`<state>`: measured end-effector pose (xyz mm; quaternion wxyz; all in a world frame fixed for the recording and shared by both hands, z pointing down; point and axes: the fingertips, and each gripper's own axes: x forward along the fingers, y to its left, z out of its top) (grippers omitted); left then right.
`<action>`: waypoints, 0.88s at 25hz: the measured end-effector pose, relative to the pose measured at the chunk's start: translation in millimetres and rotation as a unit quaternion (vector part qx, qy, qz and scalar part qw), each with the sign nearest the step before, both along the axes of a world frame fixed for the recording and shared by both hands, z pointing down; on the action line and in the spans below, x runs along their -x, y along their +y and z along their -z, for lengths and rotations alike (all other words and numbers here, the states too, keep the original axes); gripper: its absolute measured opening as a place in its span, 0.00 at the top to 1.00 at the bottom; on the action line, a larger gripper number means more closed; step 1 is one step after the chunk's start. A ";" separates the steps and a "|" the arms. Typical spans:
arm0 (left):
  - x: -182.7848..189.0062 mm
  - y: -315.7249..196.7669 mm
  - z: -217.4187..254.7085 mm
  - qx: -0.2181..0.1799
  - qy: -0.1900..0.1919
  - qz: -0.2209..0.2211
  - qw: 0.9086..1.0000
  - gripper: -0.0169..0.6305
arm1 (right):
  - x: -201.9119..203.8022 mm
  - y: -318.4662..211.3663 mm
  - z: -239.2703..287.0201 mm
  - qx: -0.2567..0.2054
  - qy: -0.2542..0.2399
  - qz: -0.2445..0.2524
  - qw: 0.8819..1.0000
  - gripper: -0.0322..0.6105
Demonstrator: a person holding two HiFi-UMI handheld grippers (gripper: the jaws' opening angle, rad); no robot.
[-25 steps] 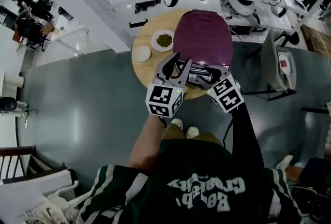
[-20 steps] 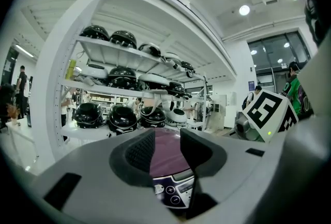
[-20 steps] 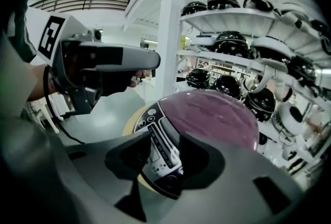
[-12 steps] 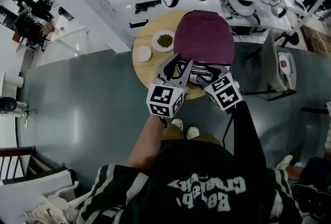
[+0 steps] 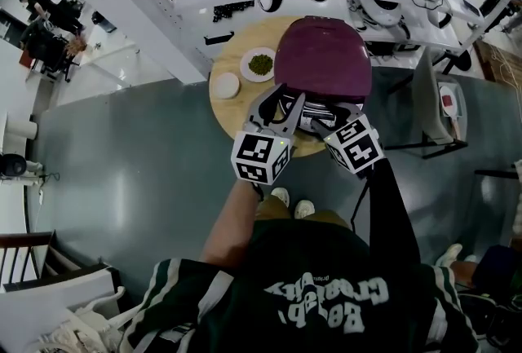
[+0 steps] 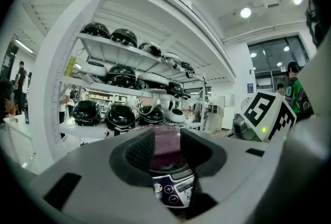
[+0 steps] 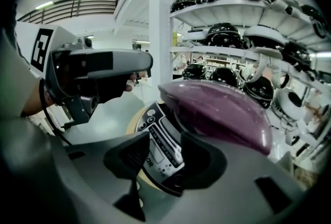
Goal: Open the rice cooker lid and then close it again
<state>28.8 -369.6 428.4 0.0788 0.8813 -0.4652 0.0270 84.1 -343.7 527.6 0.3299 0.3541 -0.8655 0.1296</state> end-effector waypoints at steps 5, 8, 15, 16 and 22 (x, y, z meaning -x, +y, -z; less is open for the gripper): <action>-0.3 -1.8 4.2 -0.002 -0.001 -0.001 1.000 0.74 | -0.1 -1.6 1.2 0.002 0.004 0.001 1.000 0.64; 0.3 2.0 3.0 -0.002 -0.003 0.000 1.000 0.74 | -0.3 -1.7 0.3 0.003 0.001 -0.001 1.000 0.64; 6.0 3.2 0.9 -0.002 -0.004 0.007 1.000 0.74 | 0.0 -2.7 -0.1 0.009 -0.009 -0.007 1.000 0.64; 6.1 4.1 0.5 -0.002 -0.004 0.007 1.000 0.74 | 0.1 -2.8 -0.1 0.008 -0.009 -0.008 1.000 0.64; 6.2 8.0 3.2 -0.007 -0.002 0.007 1.000 0.74 | 1.4 -1.4 0.1 0.008 -0.009 -0.012 1.000 0.64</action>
